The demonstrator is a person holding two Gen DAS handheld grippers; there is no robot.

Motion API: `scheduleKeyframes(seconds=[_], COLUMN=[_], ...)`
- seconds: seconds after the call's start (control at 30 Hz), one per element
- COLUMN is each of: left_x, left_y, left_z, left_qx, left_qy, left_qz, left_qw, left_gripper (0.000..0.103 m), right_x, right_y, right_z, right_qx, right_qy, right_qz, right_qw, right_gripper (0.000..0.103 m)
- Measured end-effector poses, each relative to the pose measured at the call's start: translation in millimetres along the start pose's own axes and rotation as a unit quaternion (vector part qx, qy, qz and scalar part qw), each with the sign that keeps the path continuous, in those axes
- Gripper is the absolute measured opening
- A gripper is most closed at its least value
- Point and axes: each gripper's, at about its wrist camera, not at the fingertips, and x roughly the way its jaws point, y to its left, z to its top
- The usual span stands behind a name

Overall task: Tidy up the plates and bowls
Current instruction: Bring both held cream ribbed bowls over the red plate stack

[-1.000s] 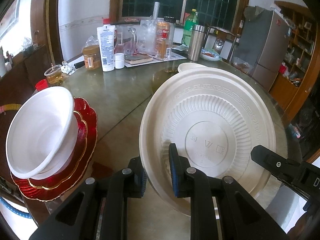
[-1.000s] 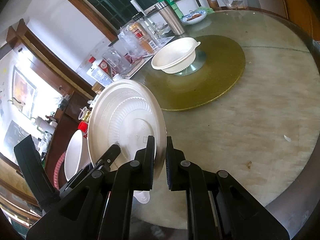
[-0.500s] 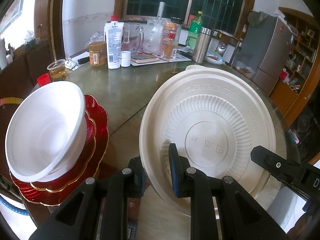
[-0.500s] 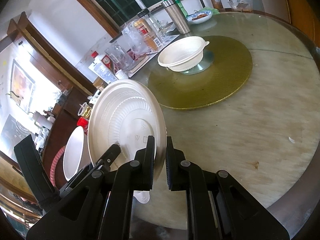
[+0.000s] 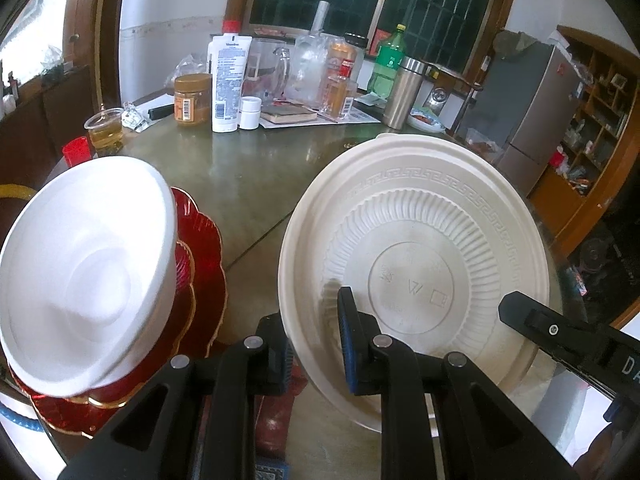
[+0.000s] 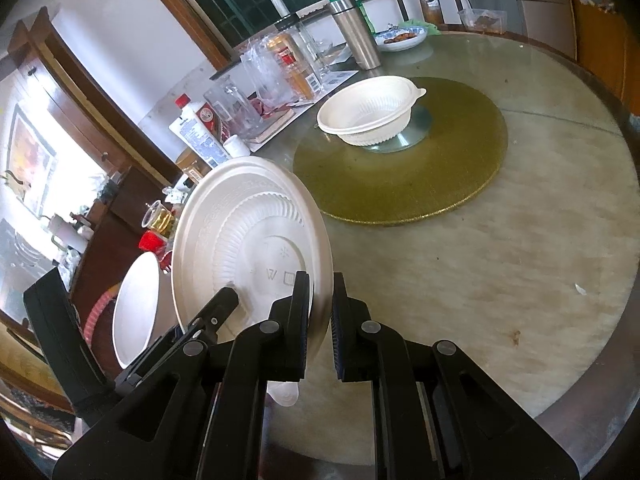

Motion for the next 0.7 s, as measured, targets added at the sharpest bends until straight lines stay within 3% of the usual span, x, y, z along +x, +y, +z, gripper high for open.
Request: scheduleKeyframes(seconds=[0.4,0.7], left_x=[-12.0,-22.1], left_y=[9.1,15.5], left_z=[12.1,19.0], left_qx=[0.004,0.005], left_qy=[-0.010,-0.022], left_qz=[-0.027,-0.017], left_qw=[0.9996,0.9996], left_gripper=[0.019,0.019], right_x=[-15.8,-18.5], right_y=[22.0,33.1], right_z=[3.4,5.3], right_qx=[-0.001,-0.009], right_qy=[-0.025,-0.034], right_qz=[-0.009,0.007], right_qw=[1.000,0.999], right_gripper=[0.009,0.009])
